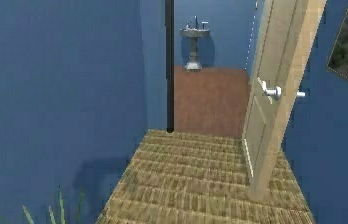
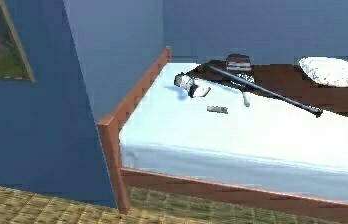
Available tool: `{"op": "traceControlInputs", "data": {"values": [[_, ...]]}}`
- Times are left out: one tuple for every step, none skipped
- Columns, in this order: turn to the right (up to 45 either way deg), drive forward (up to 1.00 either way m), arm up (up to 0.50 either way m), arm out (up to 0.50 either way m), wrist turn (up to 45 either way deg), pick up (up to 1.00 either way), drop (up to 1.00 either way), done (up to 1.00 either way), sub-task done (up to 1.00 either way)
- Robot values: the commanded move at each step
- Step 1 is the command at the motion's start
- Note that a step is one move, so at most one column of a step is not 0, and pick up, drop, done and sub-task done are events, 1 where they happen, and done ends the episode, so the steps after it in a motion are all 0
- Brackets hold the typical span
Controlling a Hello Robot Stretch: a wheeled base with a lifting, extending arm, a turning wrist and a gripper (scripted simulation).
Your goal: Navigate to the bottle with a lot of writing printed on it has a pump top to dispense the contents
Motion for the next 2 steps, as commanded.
{"op": "traceControlInputs", "data": {"values": [[0.0, 1.0, 0.0, 0.0, 0.0, 0.0, 0.0, 0.0, 0.0], [3.0, 0.0, 0.0, 0.0, 0.0, 0.0, 0.0, 0.0, 0.0]]}}
